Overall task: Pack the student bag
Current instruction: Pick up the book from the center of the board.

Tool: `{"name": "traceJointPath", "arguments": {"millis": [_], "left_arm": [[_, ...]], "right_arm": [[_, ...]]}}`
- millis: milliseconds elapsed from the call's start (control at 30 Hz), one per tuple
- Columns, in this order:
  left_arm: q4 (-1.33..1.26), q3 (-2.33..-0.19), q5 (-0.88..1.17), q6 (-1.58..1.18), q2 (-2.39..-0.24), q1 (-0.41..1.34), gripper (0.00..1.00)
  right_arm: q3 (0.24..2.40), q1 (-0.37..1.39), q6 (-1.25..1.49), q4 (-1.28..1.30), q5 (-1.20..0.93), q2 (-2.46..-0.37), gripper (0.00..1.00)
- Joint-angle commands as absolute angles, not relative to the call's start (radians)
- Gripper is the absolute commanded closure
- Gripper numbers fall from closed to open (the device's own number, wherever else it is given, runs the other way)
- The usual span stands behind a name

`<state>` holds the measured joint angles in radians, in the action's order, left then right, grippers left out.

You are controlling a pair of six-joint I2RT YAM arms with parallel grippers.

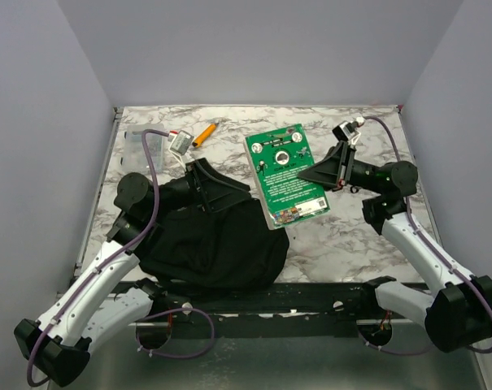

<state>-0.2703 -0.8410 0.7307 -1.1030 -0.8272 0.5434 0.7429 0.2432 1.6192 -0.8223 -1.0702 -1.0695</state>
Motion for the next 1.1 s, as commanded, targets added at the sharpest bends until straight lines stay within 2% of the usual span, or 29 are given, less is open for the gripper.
{"name": "traceJointPath", "arguments": {"millis": [0,367,600,833,967,1067], "left_arm": [[-0.377,-0.83,0.73,-1.176,-0.84,0.541,0.02],[-0.376,-0.741,0.588,-1.253,-0.751,0.541,0.02],[-0.413,-0.822,0.678,-1.279,-0.821,0.541,0.02],[-0.43,-0.824,0.642,-1.247,-0.777,0.542,0.02],[-0.428,-0.803,0.599,-1.263,-0.773,0.541,0.12],[-0.427,-0.791,0.567,-1.282,-0.785,0.541,0.27]], "right_arm": [[0.747,0.326,1.746,-1.047,-0.988,-1.104,1.0],[0.795,0.364,1.756,-1.059,-0.941,-1.122,1.0],[0.809,0.445,1.717,-1.054,-0.92,-1.171,1.0],[0.801,0.482,1.635,-0.982,-0.896,-1.194,1.0],[0.874,0.523,1.518,-0.835,-0.896,-1.2,1.0],[0.953,0.551,1.395,-0.677,-0.896,-1.209,1.0]]}}
